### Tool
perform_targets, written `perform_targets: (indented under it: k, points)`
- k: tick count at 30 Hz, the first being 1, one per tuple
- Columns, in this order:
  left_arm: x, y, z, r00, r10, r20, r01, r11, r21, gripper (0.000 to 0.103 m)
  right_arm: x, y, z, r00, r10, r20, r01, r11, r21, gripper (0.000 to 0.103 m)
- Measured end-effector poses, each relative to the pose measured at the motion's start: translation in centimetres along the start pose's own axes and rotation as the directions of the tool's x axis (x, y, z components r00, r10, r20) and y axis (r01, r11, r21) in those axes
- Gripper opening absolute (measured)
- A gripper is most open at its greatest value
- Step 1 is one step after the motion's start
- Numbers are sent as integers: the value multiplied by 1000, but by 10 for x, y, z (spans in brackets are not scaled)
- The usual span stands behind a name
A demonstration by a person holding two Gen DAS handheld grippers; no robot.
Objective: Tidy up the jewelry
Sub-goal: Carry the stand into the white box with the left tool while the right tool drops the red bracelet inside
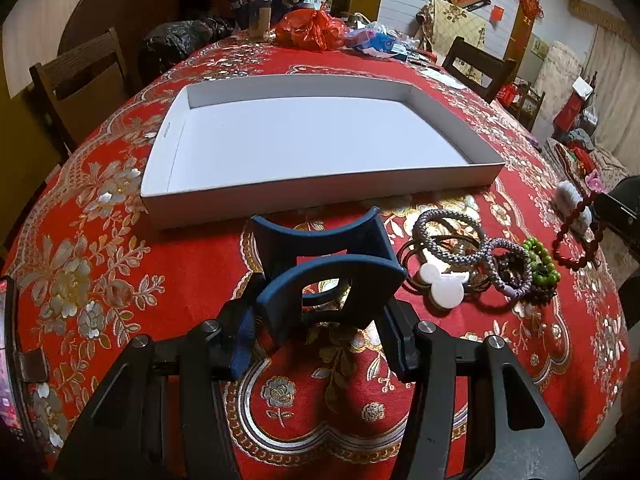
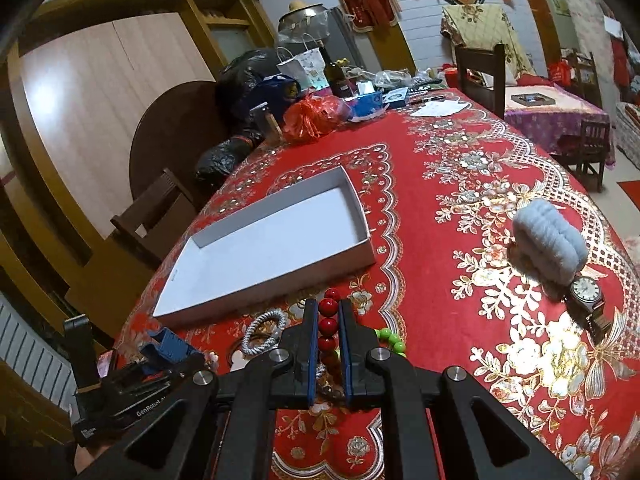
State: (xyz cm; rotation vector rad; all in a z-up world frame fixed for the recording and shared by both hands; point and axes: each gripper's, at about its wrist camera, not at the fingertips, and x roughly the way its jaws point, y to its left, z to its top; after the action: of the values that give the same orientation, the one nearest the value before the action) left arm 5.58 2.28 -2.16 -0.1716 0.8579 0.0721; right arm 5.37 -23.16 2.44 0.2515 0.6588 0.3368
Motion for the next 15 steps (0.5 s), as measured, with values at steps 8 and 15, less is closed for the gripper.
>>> perform_targets:
  k: [8, 15]
  points:
    - [-15, 1, 20, 1000, 8, 7, -8, 1000, 1, 52, 13, 22, 3, 989, -137, -46, 131, 984, -122, 9]
    - [-13, -1, 25, 1000, 14, -2, -14, 1000, 12, 52, 40, 23, -4, 960, -237, -147, 211, 962, -175, 9]
